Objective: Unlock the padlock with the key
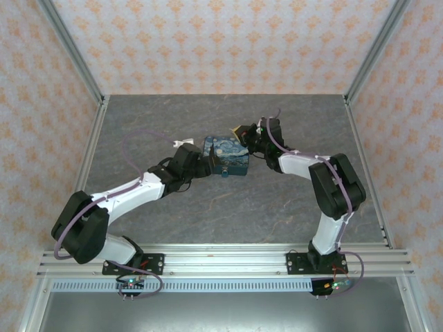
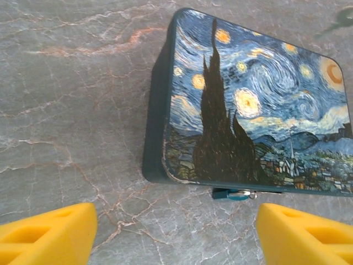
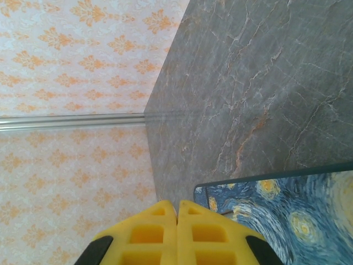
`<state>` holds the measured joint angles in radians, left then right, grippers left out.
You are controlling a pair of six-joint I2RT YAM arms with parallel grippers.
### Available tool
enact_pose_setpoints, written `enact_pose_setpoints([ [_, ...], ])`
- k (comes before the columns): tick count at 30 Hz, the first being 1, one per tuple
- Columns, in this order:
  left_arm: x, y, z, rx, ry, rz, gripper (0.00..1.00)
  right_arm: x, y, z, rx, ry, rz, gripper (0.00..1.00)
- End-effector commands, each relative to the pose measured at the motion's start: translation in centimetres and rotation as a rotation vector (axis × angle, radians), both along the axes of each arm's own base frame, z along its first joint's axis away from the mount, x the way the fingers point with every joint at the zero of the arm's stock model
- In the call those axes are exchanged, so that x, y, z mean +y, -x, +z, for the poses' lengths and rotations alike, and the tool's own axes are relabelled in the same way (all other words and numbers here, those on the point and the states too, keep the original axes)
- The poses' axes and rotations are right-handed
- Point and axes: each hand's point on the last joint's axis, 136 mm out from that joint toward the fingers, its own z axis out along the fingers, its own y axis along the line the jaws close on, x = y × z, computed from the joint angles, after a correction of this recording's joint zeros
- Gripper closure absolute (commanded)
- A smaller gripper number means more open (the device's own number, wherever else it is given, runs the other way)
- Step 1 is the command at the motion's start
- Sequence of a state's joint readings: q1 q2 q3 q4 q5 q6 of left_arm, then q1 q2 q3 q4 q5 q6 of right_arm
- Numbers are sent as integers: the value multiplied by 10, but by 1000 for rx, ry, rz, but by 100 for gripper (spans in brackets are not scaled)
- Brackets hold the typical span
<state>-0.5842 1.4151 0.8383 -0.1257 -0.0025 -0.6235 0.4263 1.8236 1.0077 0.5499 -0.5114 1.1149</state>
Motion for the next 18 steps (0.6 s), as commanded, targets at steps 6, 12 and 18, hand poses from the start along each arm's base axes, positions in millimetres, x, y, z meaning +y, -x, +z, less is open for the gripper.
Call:
enact_pose_setpoints([
  [6,-21,-6,16,-67,34,-160,26,4,-16,5,-28,-39,-50,100],
  [12,-26,-9,13,-61,54,-188,26,2,-12,1,-19,-21,-50,100],
  [18,-35,-10,-2,-62,98,-230,27,-4,-1,-11,2,7,-48,100],
])
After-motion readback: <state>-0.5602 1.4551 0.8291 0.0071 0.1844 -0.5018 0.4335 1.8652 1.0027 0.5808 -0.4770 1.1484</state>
